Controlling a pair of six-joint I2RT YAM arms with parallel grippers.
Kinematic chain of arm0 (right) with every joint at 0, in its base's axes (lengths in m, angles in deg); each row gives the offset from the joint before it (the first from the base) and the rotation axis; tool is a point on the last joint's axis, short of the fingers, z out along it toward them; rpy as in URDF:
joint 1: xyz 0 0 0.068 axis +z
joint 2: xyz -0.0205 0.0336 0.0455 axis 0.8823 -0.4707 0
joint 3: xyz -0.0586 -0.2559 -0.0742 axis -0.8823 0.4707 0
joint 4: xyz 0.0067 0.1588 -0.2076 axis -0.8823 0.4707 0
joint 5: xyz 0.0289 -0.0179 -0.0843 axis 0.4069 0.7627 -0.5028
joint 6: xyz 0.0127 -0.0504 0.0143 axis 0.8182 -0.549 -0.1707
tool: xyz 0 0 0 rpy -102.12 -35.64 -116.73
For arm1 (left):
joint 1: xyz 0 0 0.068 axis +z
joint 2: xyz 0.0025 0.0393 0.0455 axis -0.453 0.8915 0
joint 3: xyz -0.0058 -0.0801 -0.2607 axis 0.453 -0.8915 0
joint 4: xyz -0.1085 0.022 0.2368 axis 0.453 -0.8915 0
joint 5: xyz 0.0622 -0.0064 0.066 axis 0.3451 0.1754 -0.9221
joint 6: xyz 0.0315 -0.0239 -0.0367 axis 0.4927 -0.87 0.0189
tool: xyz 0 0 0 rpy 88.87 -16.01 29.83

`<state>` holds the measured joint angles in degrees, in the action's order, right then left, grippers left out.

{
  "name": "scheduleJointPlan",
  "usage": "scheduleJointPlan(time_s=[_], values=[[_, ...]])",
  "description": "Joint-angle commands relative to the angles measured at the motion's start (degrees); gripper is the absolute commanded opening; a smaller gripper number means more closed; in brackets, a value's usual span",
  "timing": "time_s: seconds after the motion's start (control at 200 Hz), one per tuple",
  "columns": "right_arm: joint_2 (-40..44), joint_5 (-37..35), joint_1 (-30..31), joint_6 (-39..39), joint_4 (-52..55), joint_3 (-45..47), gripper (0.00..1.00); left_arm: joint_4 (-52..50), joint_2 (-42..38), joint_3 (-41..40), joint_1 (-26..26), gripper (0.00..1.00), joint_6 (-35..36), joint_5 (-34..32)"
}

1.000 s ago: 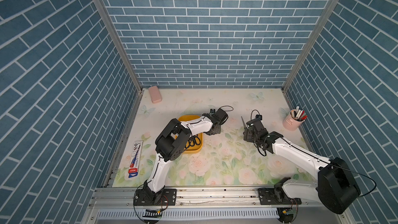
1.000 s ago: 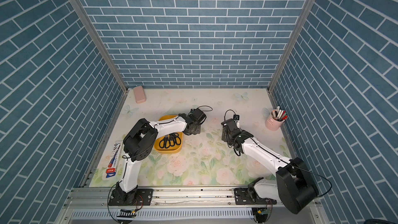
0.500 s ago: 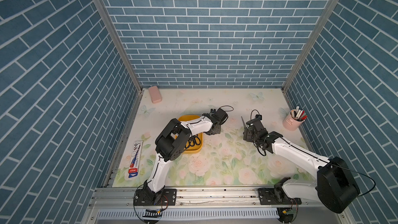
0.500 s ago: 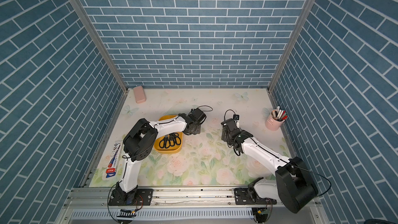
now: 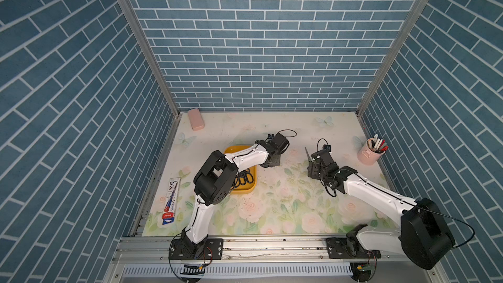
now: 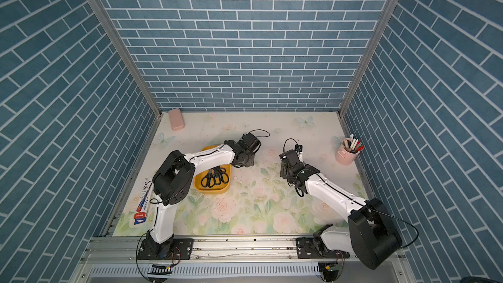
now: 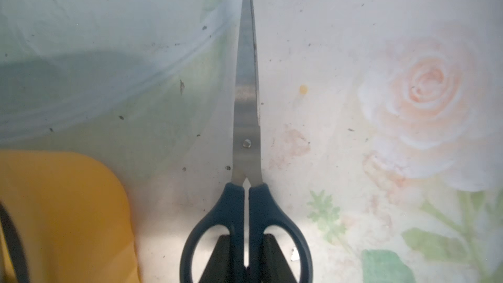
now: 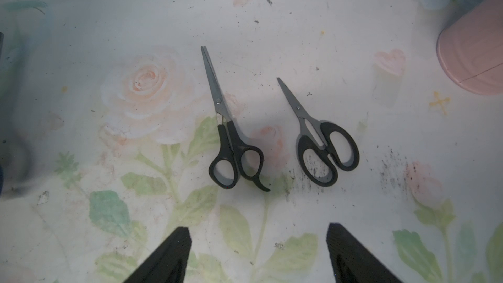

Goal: Put the scissors into the storage box
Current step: Pick up the scissors from the center of the board, then place the scissors in the storage box.

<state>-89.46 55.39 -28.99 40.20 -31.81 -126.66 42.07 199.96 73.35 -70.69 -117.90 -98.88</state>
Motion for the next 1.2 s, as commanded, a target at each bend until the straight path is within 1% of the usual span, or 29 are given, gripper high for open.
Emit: scheduleJointPlan(time_s=[0.0,0.205,0.365,0.47,0.655,0.84,0.965,1.085,1.195], values=[[0.72,-1.04,-0.50,-0.49,-0.12,-0.04,0.83,-2.59,-2.02,2.44,0.15,0.00,0.99,-0.09],[0.55,-1.09,-0.52,-0.70,-0.06,-0.47,0.83,-5.70,-4.09,5.76,0.24,0.00,1.26,-1.02],[0.46,-1.22,-0.50,-0.90,0.09,-0.78,0.83,-6.95,-8.11,4.94,0.42,0.00,1.07,-1.22],[0.97,-1.32,-0.59,-1.26,0.64,-1.25,0.83,-7.22,-12.43,1.02,0.76,0.00,1.00,-1.77],[2.89,0.52,-0.76,-2.64,-0.27,-1.17,0.83,-7.05,-22.65,-8.29,2.62,0.00,0.20,-2.47],[2.32,1.31,-0.76,-3.25,-0.34,-1.56,0.83,-7.97,-31.49,-17.61,4.52,0.00,-0.21,-2.38],[1.36,1.62,-0.76,-3.66,-0.09,-2.13,0.82,-7.85,-35.28,-23.84,4.69,0.00,-0.50,-2.86],[1.16,1.34,-0.76,-4.11,0.27,-2.70,0.83,-4.63,-37.63,-29.83,5.84,0.00,-0.44,-0.22],[1.23,0.81,-0.80,-4.55,1.47,-3.68,0.83,-2.80,-37.70,-33.63,6.85,0.00,-1.19,1.39]])
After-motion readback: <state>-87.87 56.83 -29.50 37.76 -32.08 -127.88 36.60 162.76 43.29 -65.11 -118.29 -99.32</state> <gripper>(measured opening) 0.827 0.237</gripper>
